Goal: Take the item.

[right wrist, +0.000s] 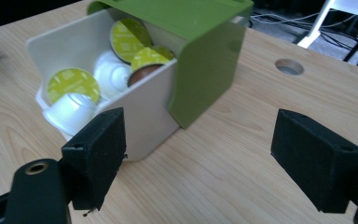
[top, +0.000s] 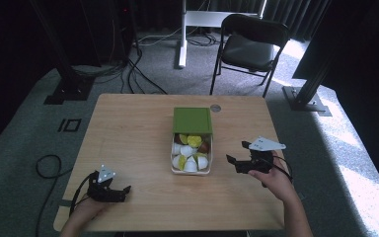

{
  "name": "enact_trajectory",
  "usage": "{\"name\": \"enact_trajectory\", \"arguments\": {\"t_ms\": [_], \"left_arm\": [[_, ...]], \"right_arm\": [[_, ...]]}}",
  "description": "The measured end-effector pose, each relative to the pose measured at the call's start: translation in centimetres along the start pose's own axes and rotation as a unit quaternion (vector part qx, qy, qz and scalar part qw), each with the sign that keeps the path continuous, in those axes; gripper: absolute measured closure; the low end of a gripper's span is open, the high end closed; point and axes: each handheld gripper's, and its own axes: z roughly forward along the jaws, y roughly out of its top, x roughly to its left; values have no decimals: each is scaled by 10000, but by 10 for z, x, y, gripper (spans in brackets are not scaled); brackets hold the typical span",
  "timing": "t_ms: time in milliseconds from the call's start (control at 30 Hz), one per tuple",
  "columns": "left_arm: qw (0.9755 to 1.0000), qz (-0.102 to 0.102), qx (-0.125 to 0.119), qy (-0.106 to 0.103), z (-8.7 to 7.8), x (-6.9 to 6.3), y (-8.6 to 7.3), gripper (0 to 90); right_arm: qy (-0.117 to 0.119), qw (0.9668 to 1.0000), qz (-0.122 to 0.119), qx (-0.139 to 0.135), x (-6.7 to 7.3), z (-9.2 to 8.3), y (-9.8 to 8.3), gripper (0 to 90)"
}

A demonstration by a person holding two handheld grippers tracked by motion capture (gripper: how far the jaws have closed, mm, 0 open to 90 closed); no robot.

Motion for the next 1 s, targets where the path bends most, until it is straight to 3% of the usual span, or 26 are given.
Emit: {"name": "enact_trajectory", "arguments": {"t_ms": [500,533,833,1000], "left_arm": [[10000,-14,-8,-2,0,0,0,28],[10000,-7,-8,3,0,0,0,28],[10000,-13,0,-3,0,0,0,28],[10000,-13,1,-3,0,0,0,28]], "right_arm": [[366,9985,-381,-124,25,14,25,178],[428,9978,-495,-122,30,18,29,179],[609,9954,-729,-108,43,27,38,188],[791,9925,-937,-21,57,35,42,190]]}}
